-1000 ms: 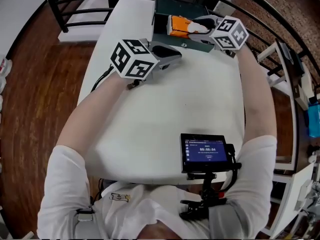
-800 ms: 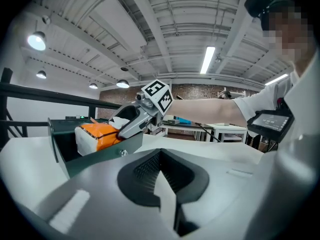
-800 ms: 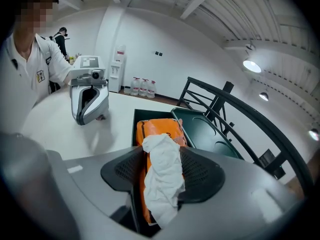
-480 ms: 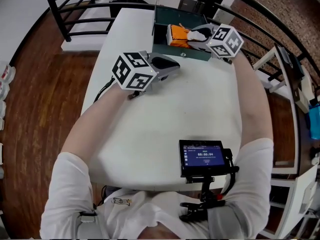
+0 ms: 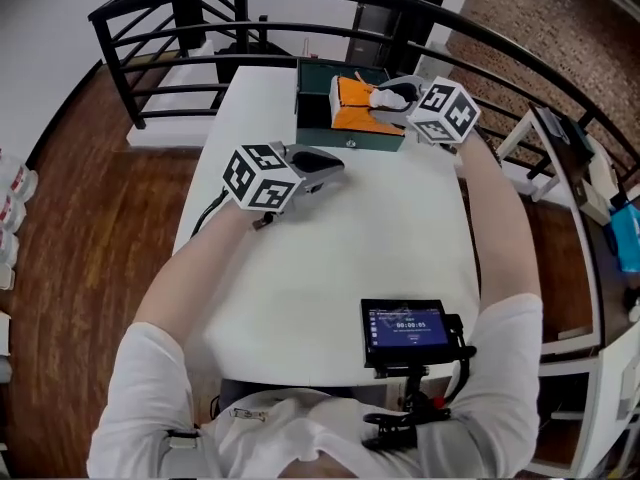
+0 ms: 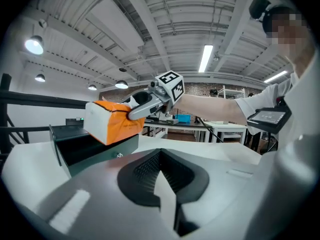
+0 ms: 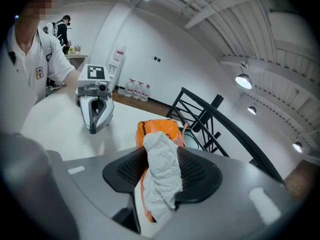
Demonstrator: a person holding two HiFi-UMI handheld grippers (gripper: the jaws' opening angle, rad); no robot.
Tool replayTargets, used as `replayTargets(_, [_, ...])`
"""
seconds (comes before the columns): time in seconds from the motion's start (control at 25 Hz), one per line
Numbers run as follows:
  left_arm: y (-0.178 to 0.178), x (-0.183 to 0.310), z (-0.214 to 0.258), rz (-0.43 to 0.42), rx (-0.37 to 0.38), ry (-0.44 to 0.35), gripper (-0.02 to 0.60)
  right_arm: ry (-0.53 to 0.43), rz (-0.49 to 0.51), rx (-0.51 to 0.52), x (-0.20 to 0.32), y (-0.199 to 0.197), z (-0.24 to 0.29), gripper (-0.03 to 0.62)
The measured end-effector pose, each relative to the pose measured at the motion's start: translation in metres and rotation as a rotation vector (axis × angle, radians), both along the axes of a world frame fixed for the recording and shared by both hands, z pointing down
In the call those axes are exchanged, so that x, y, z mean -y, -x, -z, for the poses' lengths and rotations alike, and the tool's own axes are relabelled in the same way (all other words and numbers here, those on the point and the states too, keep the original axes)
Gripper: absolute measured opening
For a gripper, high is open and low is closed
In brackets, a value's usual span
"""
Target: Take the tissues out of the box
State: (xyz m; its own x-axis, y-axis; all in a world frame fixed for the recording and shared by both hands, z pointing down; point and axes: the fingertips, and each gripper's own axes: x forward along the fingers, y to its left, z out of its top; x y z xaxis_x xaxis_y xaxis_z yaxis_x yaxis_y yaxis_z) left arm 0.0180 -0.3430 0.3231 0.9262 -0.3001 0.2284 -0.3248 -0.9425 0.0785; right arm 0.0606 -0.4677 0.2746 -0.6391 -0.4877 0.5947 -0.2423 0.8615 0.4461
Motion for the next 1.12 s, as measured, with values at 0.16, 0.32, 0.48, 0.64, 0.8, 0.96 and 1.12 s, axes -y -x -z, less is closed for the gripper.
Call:
replayTargets(0.16, [0.003, -0.019, 0.013, -0.011, 0.018, -0.038, -0.002, -0.003, -0.003, 0.068, -0.047, -0.005, 0.029, 0.184])
replayTargets(0.32, [0.006, -0.047, 0.011, -0.017, 0.087, -0.09, -0.002, -0.002, 0.01, 0.088, -0.112, -0.016, 0.046, 0.183])
replayTargets(0.48, [0.018, -0.073, 0.009, -0.01, 0.124, -0.127, -0.002, 0.028, 0.026, 0.105, -0.182, -0.018, 0.046, 0.183])
replayTargets(0.64, [0.031, -0.09, 0.009, 0.013, 0.11, -0.141, -0.002, 0.066, 0.031, 0.102, -0.235, -0.013, 0.028, 0.183])
replayTargets(0.8, [0.041, -0.099, 0.013, 0.04, 0.097, -0.144, -0.002, 0.112, 0.029, 0.076, -0.264, -0.009, 0.006, 0.183])
replayTargets(0.96, [0.04, -0.112, 0.016, 0.037, 0.095, -0.161, -0.002, 0.137, 0.025, 0.067, -0.279, -0.006, -0.016, 0.184])
replayTargets(1.12, [0.04, -0.122, 0.011, 0.047, 0.078, -0.164, -0.002, 0.168, 0.009, 0.061, -0.286, -0.005, -0.046, 0.185])
